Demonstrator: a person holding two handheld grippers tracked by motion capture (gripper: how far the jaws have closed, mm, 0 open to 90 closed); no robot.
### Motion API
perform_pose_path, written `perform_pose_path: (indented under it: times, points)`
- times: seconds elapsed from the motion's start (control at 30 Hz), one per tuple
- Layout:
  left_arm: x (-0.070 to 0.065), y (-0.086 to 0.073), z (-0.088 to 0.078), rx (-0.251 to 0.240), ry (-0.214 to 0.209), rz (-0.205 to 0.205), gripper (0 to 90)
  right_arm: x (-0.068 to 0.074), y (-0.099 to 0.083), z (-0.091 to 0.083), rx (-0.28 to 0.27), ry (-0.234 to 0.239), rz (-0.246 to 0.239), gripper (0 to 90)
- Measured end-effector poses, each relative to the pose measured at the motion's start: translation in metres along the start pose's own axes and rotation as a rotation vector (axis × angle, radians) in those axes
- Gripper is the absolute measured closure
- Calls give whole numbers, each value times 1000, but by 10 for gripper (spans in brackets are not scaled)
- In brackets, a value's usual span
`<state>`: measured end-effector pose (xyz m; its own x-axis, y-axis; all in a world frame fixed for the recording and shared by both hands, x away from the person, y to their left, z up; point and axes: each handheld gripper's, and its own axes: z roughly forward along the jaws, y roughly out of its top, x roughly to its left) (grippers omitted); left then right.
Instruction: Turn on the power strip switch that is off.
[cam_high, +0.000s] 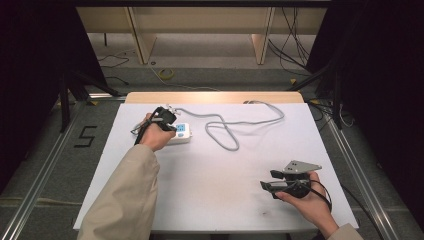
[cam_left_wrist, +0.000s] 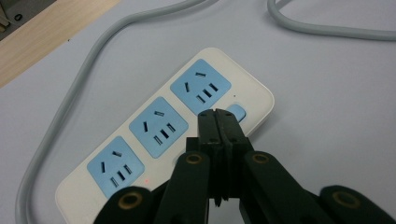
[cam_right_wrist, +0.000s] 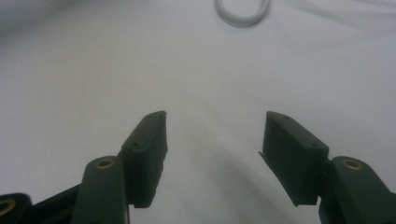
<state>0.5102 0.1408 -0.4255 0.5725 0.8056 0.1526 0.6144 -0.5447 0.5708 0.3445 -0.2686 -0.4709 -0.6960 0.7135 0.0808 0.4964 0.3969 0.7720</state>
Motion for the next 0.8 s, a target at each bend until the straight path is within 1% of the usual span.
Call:
perform_pose_path:
  times: [0.33, 0.6, 0.63, 0.7, 0.8]
  points:
    - [0, 5, 2, 5, 1, 13, 898, 0, 0, 0, 1, 0, 0, 408]
    - [-1, 11, 4, 10, -1, 14, 898, 0, 0, 0, 2, 1, 0, 408]
    - [-1, 11, 5, 13, -2, 19, 898, 0, 0, 0, 2, 1, 0, 408]
    - [-1, 12, 5, 12, -2, 15, 898, 0, 0, 0, 2, 1, 0, 408]
    - [-1, 13, 6, 16, -2, 21, 898, 0, 0, 0, 2, 2, 0, 408]
